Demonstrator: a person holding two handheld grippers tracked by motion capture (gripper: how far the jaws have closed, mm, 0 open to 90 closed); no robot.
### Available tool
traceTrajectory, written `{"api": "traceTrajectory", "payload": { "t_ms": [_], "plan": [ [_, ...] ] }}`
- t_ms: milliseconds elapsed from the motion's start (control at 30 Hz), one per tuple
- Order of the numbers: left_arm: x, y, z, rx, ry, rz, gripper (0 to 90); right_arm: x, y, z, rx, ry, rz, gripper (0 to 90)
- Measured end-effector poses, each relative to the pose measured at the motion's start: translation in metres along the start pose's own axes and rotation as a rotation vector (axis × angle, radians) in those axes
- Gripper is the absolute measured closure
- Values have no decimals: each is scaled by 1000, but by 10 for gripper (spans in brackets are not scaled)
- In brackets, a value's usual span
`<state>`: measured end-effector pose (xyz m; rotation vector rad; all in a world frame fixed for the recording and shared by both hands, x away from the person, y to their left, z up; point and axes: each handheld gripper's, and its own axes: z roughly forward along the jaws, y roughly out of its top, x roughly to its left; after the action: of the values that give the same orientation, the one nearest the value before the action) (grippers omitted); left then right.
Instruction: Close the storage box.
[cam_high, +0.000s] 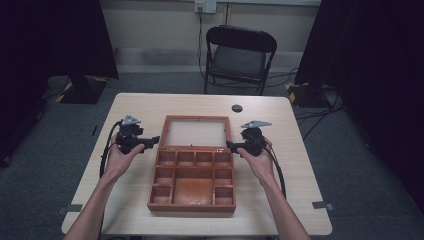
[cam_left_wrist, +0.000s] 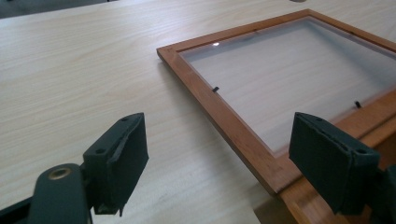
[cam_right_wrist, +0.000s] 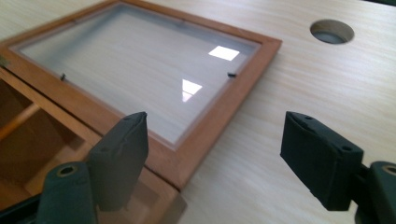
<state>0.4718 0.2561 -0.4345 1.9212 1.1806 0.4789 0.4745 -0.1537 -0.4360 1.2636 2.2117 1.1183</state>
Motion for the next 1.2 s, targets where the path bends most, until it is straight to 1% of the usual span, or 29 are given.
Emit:
{"api": "traceTrajectory", "payload": {
  "t_ms": [33,67,100,133,167,200,233,267,333,367,400,433,467,500,533,567,600,667,733,767,867,933,967,1000,1033,1100,1133,1167,1200],
  "plan": [
    [2,1,3,5,-1,-4,194,0,1,2,-6,6,0,229],
    [4,2,12,13,-24,-47,197,1,2,5,-8,15,5,229],
    [4,2,16,17,-11,-47,192,1,3,8,3,21,15,228],
    [4,2,16,17,-11,-47,197,1,3,13,8,26,15,226],
    [4,1,25,48,-15,-73,207,1,3,17,13,26,14,227],
    [4,1,25,48,-15,-73,207,1,3,17,13,26,14,227],
    [4,0,30,58,-22,-74,209,0,2,25,28,22,12,228],
    [4,0,33,68,-25,-76,209,0,2,25,28,22,12,228],
    [1,-1,40,68,-42,-81,214,-2,2,34,46,29,23,228],
    [-1,0,44,77,-42,-82,214,-3,1,37,46,29,24,228],
    [-1,0,44,77,-42,-82,214,-3,1,37,46,29,24,228],
    [-1,0,47,84,-45,-84,213,-5,0,43,59,30,29,207],
    [-1,0,48,84,-37,-85,213,-5,0,43,59,30,29,207],
    [0,0,49,100,-53,-79,214,-6,-1,45,48,38,42,199],
    [-1,0,51,94,-51,-93,214,-6,-1,45,48,38,42,199],
    [-1,-2,55,105,-64,-100,214,-6,-2,48,41,49,62,187],
    [-1,-2,55,105,-64,-100,211,-6,-2,48,41,49,62,187],
    [0,-2,56,103,-78,-117,211,-7,-3,50,36,56,70,167],
    [1,-2,57,101,-80,-125,208,-9,-4,51,35,71,95,161],
    [1,-3,57,100,-91,-130,214,-10,-5,51,35,76,114,159],
    [1,-3,58,101,-100,-130,213,-11,-5,52,33,87,118,158],
    [0,-3,58,105,-112,-128,213,-12,-5,54,37,99,130,157],
    [-2,-3,60,103,-132,-130,214,-13,-5,55,44,116,156,158],
    [-2,-3,60,103,-132,-130,214,-14,-6,55,47,126,172,158],
    [-2,-2,60,109,-137,-127,214,-14,-6,55,47,126,172,158],
    [-3,-2,61,110,-145,-124,215,-13,-6,56,58,153,199,162],
    [-4,-1,62,113,-152,-123,215,-11,-6,56,58,150,188,161],
    [-4,0,63,117,-157,-125,221,-9,-5,58,58,165,191,159],
    [-5,0,63,117,-158,-120,221,-9,-5,58,58,165,191,159]
  ]
}}
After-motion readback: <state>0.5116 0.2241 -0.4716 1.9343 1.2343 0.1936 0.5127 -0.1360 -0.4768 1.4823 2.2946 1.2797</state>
